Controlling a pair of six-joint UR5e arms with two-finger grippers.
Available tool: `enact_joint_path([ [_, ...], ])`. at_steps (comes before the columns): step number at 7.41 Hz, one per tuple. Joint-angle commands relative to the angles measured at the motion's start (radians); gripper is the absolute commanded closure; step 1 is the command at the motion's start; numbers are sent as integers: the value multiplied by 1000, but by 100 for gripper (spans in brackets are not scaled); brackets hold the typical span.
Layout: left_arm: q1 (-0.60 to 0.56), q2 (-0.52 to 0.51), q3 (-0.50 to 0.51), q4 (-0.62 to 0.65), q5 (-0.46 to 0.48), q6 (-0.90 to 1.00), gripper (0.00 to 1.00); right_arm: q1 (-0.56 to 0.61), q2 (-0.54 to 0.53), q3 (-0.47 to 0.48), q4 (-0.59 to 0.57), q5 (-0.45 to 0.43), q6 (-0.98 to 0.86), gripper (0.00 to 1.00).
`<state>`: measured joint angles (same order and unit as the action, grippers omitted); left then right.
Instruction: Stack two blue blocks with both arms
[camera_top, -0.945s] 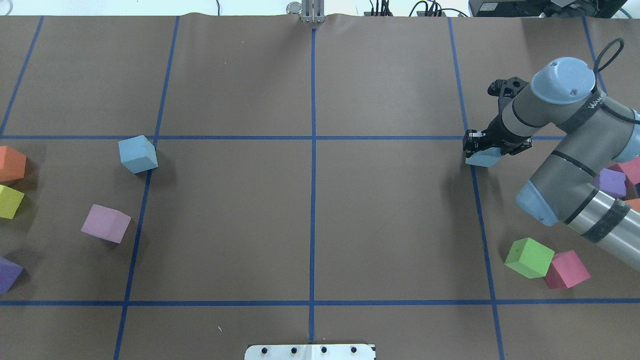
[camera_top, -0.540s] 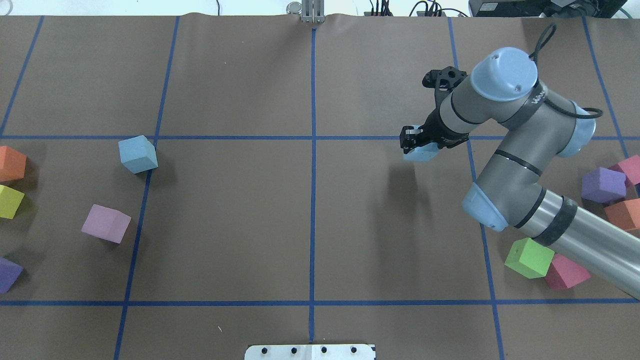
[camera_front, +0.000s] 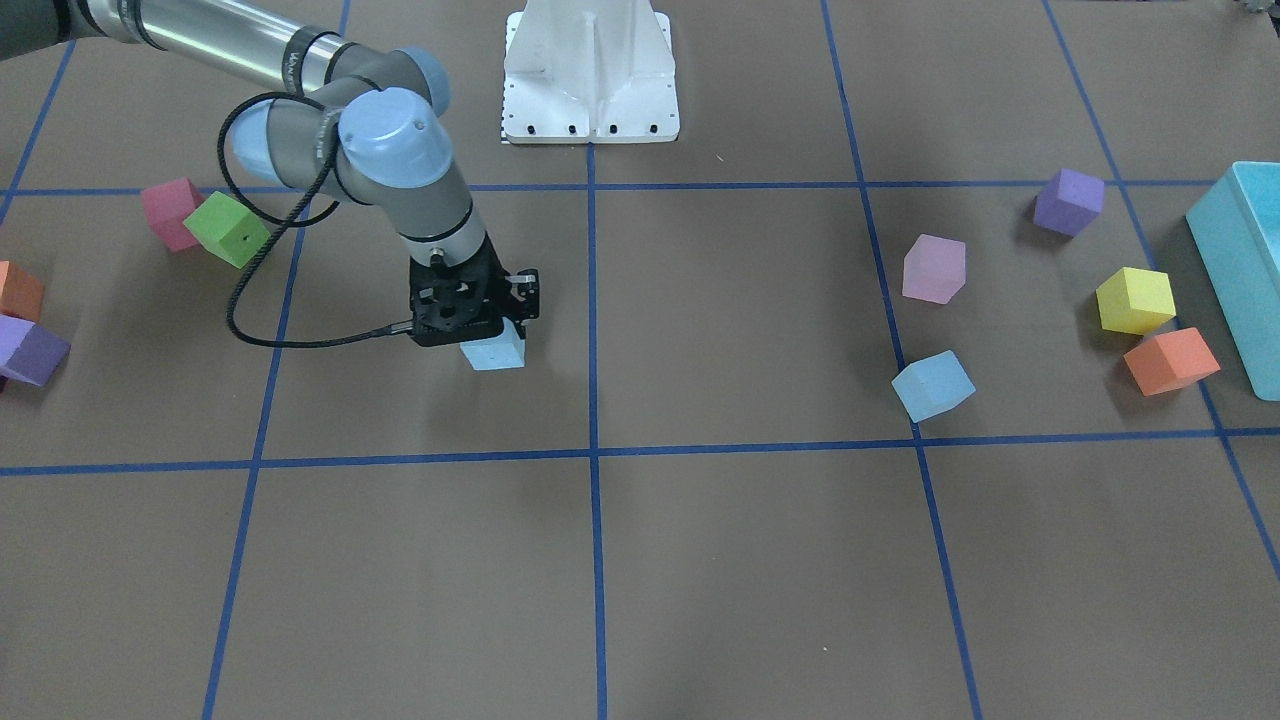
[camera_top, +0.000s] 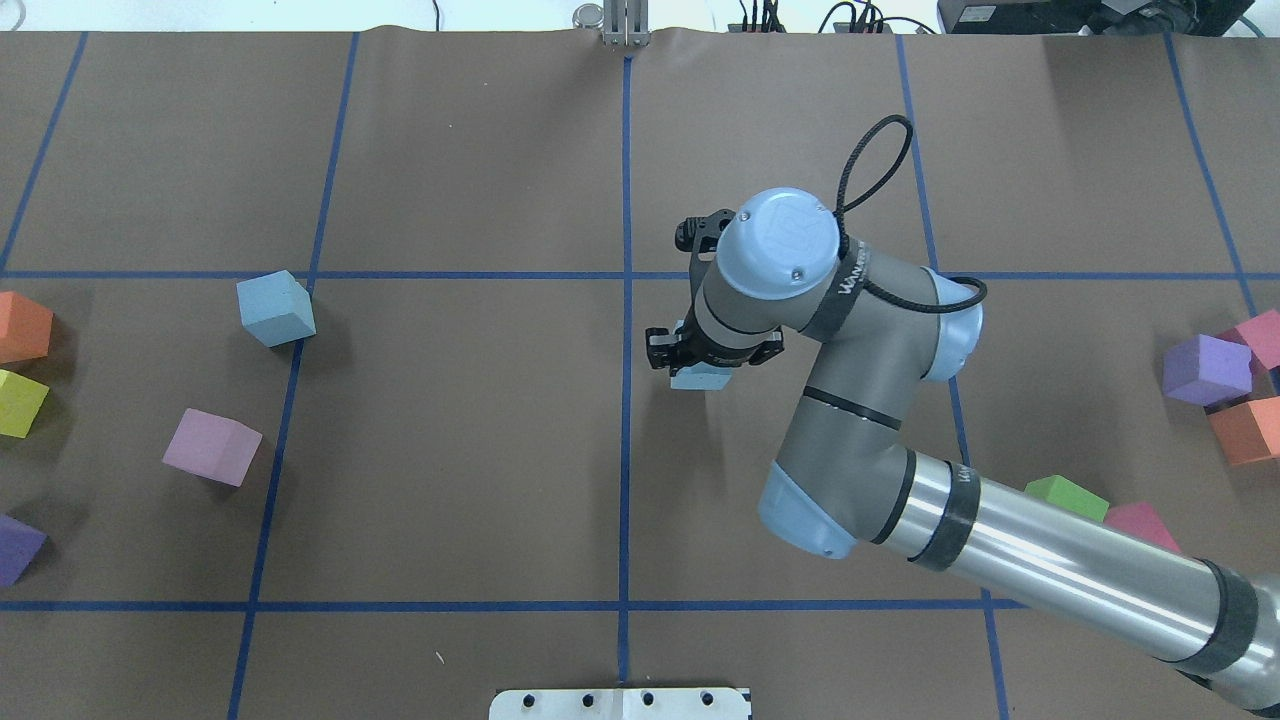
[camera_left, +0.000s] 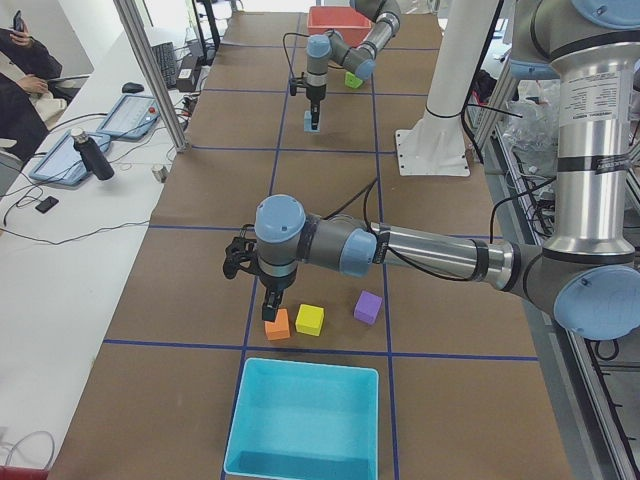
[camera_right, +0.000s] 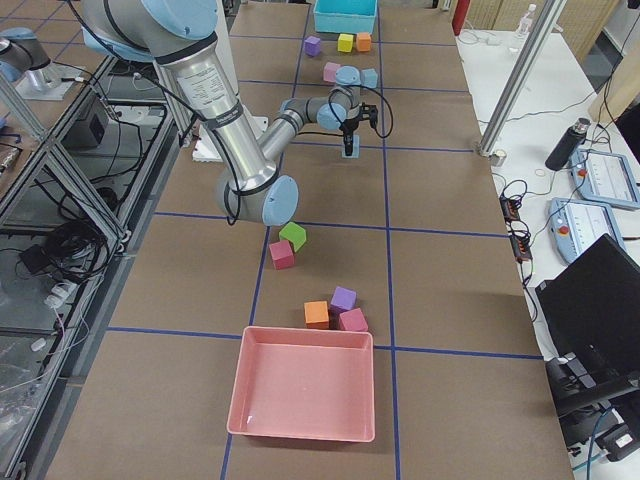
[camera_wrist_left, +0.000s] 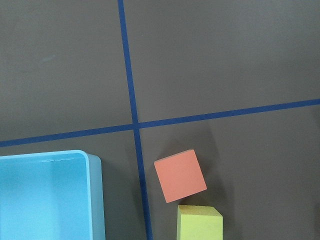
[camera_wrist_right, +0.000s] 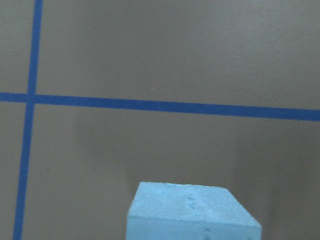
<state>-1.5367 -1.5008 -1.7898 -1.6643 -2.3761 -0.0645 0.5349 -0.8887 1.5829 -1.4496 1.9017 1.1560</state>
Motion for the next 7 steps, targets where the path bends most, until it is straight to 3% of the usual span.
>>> enact_joint_path([
  [1, 0, -1, 9, 0, 0, 0, 2, -64, 115, -104, -29, -55, 54, 97],
  [3, 1, -1, 13, 0, 0, 0, 2, -82, 184, -176, -51, -59, 91, 96],
  [7, 3, -1, 21, 0, 0, 0, 2, -88, 180, -192, -49, -72, 84, 86],
])
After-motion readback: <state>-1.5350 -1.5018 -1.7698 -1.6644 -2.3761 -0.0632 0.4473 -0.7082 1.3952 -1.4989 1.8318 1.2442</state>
